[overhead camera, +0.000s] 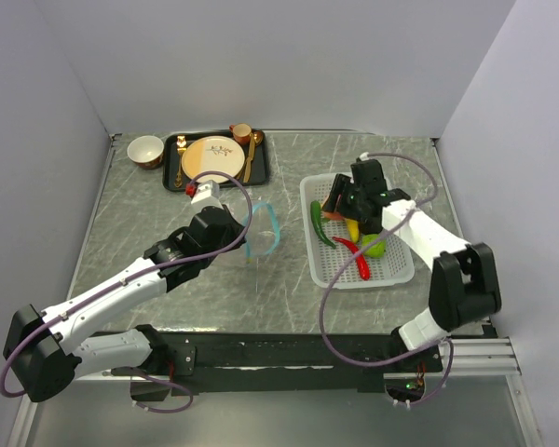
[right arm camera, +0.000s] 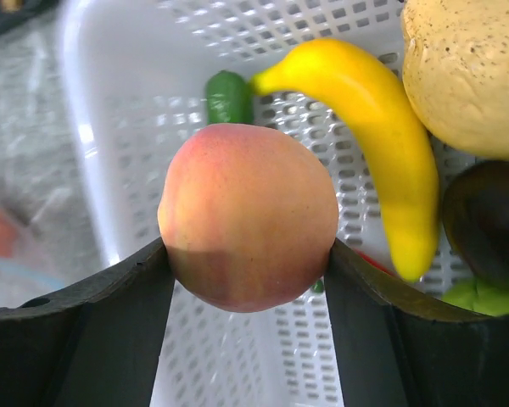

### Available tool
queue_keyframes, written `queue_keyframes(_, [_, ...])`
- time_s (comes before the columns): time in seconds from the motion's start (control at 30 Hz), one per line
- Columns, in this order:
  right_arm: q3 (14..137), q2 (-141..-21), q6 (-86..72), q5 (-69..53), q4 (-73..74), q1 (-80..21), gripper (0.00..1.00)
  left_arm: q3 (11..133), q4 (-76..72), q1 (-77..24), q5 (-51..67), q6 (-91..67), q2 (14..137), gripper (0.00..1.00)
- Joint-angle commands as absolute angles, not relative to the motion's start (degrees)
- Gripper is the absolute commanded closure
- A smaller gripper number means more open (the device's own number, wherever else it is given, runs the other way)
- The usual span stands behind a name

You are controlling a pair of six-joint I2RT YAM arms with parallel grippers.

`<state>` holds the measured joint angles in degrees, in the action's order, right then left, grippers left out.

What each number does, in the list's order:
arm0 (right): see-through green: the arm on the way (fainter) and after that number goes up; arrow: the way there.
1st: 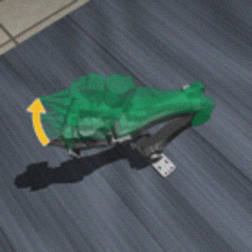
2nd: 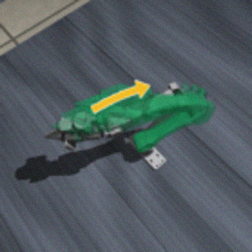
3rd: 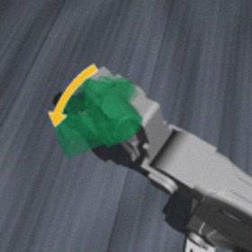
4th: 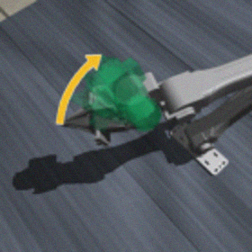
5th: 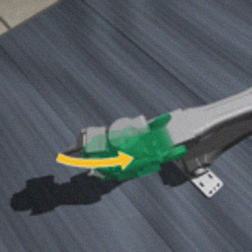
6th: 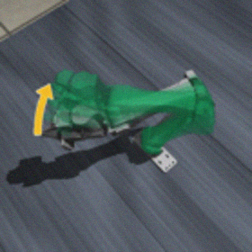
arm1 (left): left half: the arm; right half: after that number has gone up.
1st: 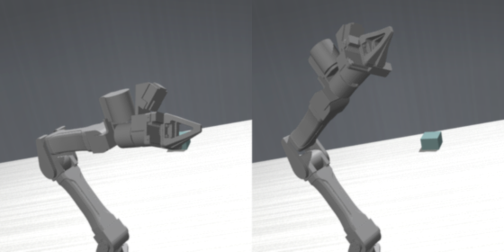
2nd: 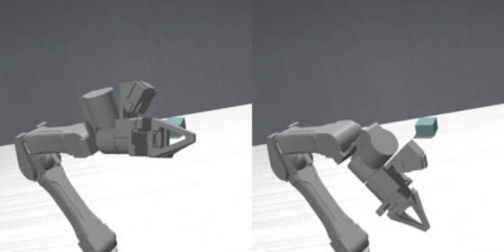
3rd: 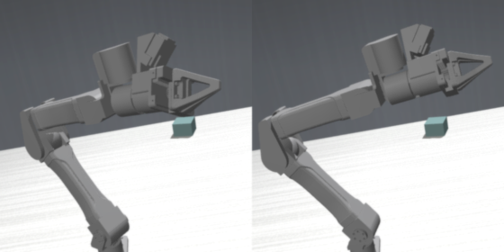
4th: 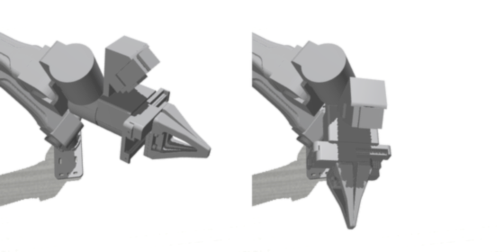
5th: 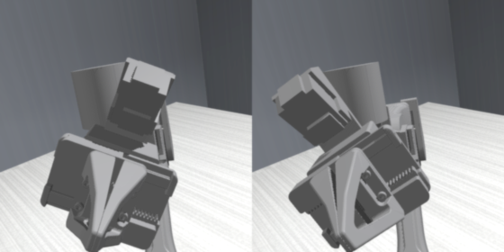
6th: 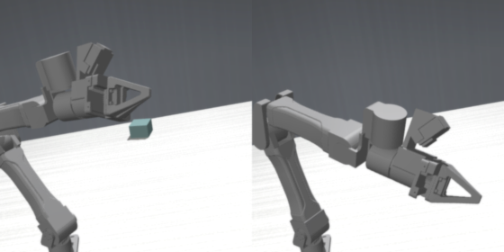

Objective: Place the food in the zip-top bag and seal the zipper
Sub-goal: Pick up the fake fruit from the bin.

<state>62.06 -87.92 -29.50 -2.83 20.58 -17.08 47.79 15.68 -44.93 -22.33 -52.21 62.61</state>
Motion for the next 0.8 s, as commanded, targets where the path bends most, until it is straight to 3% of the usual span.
queue_keyframes(0.0, [60.21, -79.55, -29.70, -5.44, 21.62, -16.79, 0.68, 47.64, 13.54, -44.74, -21.45, -51.94, 61.17, 0.99])
queue_keyframes(0.33, [55.72, -67.41, -37.35, -19.77, 14.42, -22.48, 0.66, 46.85, 12.04, -44.74, -20.31, -52.56, 60.73, 0.99])
queue_keyframes(0.53, [58.88, -71.97, -38.84, -19.69, 12.30, -30.93, 0.66, 46.85, 11.34, -44.65, -20.13, -52.82, 60.12, 0.99])
queue_keyframes(0.77, [63.09, -85.06, -41.22, -23.28, 6.24, -37.61, 0.68, 45.54, 9.67, -44.65, -20.13, -52.38, 58.10, 0.99])
